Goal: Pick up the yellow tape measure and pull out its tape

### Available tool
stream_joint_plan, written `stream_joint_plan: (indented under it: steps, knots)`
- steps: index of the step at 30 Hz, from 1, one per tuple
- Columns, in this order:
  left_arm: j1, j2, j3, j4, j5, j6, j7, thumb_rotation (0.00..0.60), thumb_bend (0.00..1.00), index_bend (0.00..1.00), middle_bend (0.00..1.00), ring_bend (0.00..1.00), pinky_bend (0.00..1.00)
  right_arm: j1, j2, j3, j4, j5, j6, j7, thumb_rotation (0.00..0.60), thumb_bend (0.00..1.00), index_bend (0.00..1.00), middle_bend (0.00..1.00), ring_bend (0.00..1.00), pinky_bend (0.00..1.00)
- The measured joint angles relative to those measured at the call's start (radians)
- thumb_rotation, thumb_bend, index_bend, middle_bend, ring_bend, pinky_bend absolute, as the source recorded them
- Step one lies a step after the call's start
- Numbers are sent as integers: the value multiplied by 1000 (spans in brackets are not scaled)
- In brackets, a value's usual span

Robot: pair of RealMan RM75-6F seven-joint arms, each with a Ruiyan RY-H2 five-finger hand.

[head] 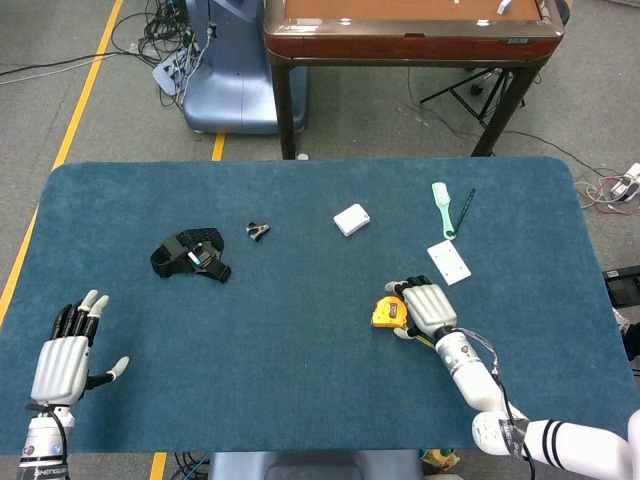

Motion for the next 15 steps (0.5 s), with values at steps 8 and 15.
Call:
stream_joint_plan:
  steps: [8,15]
  knots:
    - [2,0,2,-2,2,2,2,600,174,0,0,0,0,28,2,-10,4,18,-8,-16,600,257,305,317,193,132]
    - [4,1,2,-3,-3,3,3,600,174,0,0,0,0,53,-4,-16,22,25,-25,-22,600,257,305,314,193,132]
